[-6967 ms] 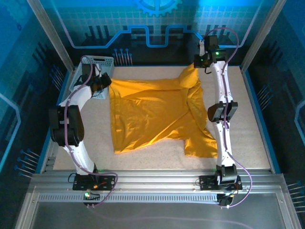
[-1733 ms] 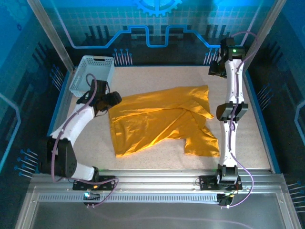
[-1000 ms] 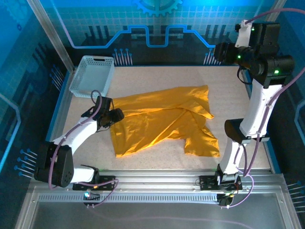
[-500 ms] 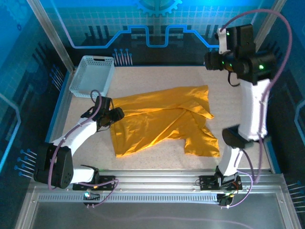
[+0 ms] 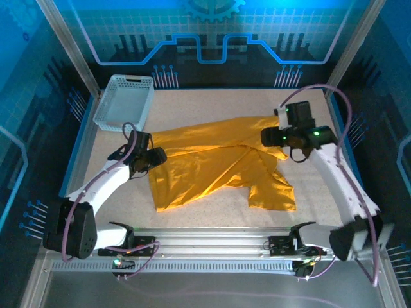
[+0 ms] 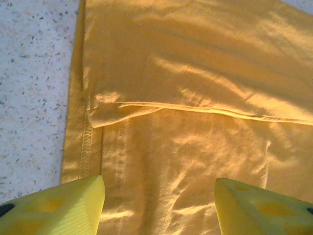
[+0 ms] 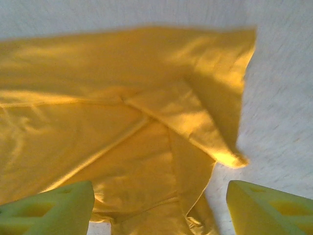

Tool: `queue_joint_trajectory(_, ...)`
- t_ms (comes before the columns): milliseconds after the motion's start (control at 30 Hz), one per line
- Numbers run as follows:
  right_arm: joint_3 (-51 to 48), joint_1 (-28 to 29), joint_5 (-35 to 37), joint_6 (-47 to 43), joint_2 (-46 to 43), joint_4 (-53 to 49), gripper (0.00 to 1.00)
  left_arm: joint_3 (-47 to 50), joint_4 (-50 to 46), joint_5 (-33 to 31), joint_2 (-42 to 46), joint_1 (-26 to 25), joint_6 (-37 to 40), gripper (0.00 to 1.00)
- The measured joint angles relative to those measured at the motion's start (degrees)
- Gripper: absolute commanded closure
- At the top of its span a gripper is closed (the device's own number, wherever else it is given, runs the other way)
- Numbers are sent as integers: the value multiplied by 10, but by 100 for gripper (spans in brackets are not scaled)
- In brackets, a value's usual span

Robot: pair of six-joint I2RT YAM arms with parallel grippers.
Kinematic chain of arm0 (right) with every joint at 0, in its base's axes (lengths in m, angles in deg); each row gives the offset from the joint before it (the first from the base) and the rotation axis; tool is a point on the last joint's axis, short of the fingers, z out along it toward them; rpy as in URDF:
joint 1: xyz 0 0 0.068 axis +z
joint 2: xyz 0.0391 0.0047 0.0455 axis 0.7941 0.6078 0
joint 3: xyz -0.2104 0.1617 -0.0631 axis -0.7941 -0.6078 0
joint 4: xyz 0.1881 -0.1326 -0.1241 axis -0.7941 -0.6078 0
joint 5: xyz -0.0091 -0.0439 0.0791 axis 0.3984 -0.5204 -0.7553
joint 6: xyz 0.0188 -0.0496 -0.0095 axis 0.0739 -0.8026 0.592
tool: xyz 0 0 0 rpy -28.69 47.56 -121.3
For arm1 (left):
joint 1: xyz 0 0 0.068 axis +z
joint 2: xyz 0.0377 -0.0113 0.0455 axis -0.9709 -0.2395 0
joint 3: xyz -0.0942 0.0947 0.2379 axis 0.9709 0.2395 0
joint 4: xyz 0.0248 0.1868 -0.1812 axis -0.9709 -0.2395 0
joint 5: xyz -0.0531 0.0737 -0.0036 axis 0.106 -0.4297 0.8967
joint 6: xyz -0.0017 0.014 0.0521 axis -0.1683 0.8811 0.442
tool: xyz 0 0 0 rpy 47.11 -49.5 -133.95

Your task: Fold the inside-out t-shirt

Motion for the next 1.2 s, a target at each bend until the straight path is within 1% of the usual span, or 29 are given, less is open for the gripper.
queue_joint_trajectory(100, -52, -32, -30, 30, 38, 41, 29, 9, -1, 0, -5, 0, -7, 45)
queue_joint_trajectory(200, -69, -65, -46, 56, 70, 80, 29, 17, 2, 1, -26, 0, -9, 46)
queue_joint_trajectory(267, -75, -76, -55, 70, 90, 103, 29, 18, 4, 4, -45, -1, -9, 47)
queue_joint_trajectory(400, -90, -90, -73, 93, 131, 138, 29, 20, 10, 16, -82, -1, -13, 51)
queue_joint_trajectory(500, -99, -96, -82, 109, 156, 153, 29, 20, 14, 22, -99, -4, -21, 55)
queue_joint_trajectory(567, -101, -98, -84, 117, 167, 159, 29, 20, 16, 25, -106, -7, -24, 55)
queue_joint_trajectory(700, -101, -104, -92, 129, 185, 171, 30, 20, 16, 26, -111, -11, -24, 55)
queue_joint_trajectory(733, -101, -105, -93, 131, 187, 172, 30, 20, 15, 26, -111, -12, -25, 54)
queue_joint_trajectory(800, -101, -106, -97, 134, 189, 175, 30, 21, 11, 20, -111, -17, -28, 48)
queue_joint_trajectory(900, -101, -107, -101, 135, 189, 180, 30, 22, -2, 6, -105, -29, -37, 45)
queue_joint_trajectory(1200, -101, -108, -105, 137, 189, 183, 29, 30, -10, -4, -99, -34, -39, 46)
